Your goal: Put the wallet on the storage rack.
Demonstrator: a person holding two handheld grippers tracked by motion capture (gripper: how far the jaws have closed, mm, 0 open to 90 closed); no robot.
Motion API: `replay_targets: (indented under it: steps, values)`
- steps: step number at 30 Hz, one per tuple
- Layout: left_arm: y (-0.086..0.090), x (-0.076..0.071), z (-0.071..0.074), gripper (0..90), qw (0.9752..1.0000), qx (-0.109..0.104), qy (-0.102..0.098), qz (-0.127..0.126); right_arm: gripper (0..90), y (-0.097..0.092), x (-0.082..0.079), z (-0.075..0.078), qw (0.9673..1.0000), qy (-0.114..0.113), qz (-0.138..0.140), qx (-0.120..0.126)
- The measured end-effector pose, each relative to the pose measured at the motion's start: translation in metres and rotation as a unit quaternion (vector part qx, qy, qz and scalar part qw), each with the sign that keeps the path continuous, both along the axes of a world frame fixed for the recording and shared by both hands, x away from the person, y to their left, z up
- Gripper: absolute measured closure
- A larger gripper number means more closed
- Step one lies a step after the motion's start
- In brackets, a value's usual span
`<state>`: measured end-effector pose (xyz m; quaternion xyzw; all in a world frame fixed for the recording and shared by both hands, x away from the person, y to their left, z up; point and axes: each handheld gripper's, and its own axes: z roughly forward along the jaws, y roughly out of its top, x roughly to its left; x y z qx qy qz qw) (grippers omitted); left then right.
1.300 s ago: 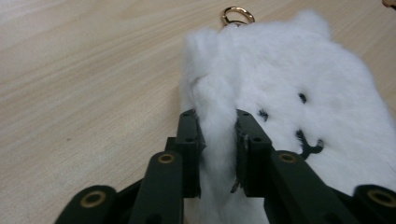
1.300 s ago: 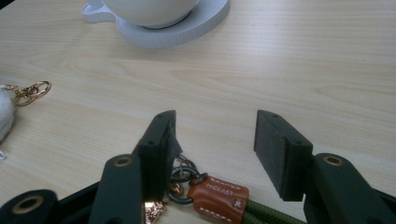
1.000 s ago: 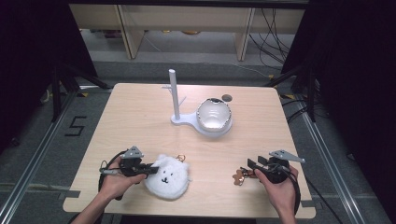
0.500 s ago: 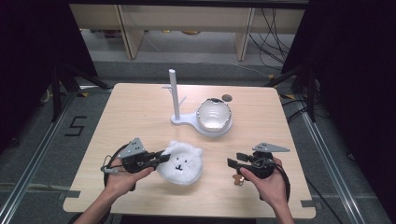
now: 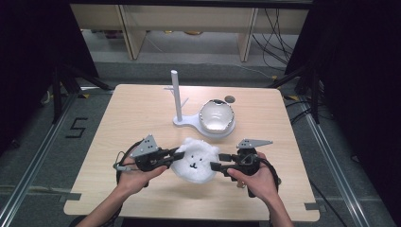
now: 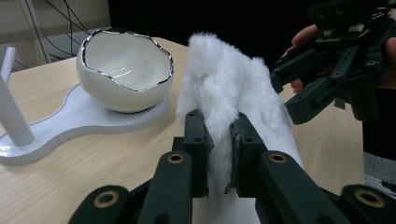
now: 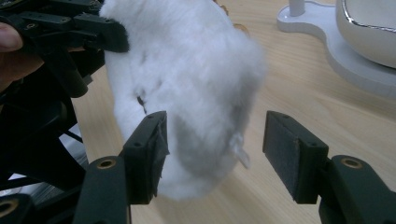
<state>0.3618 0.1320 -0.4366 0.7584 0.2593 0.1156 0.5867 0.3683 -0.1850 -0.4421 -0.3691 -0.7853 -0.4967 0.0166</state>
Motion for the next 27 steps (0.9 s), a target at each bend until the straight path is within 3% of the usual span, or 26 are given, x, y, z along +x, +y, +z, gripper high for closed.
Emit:
replay_targets:
  steps: [2,4,7,12,18,19,20,21,24,25,26,27]
  values:
    - [-0.001,0.000,0.000,79.1,1.0000,-0.003,0.002,0.001,41.3,0.002,0.000,0.000,1.0000,0.006,0.000,-0.003]
    - [-0.002,0.000,0.001,79.1,1.0000,-0.005,0.000,-0.002,41.8,0.006,0.003,-0.002,0.9998,-0.005,0.017,-0.004]
    - [-0.004,0.000,0.000,78.9,1.0000,-0.006,0.000,-0.003,52.5,0.008,0.002,-0.003,0.9998,0.007,0.020,-0.004]
    - [-0.003,0.001,-0.003,78.3,1.0000,-0.004,0.002,-0.001,68.2,0.006,0.002,-0.003,0.9997,-0.001,0.018,-0.015]
    - [-0.005,0.002,-0.007,75.7,1.0000,-0.001,-0.002,-0.002,74.0,0.004,0.001,-0.001,0.9996,-0.017,0.014,-0.015]
    - [-0.005,0.002,-0.008,72.5,1.0000,0.005,-0.002,0.001,74.8,0.004,-0.001,0.002,0.9998,-0.011,0.006,-0.018]
    - [-0.005,0.003,-0.008,70.0,0.9999,0.012,-0.005,0.002,75.3,0.003,0.000,0.003,0.9992,-0.030,0.007,-0.025]
    - [-0.005,0.003,-0.009,67.4,0.9998,0.018,-0.006,0.005,75.6,0.003,-0.001,0.005,0.9994,-0.022,-0.003,-0.025]
    - [-0.001,0.004,-0.011,55.9,0.9997,0.021,-0.008,0.014,76.0,0.002,-0.001,0.009,0.9991,-0.030,-0.009,-0.029]
    - [0.005,0.003,-0.014,52.7,0.9996,0.015,-0.007,0.022,76.2,0.000,0.001,0.012,0.9979,-0.049,-0.017,-0.039]
    - [0.005,0.003,-0.014,49.3,0.9996,0.015,-0.007,0.022,76.2,-0.002,0.002,0.015,0.9973,-0.054,-0.020,-0.045]
    - [0.013,0.002,-0.017,46.1,0.9990,0.024,-0.009,0.037,76.3,-0.003,0.002,0.017,0.9973,-0.050,-0.029,-0.044]
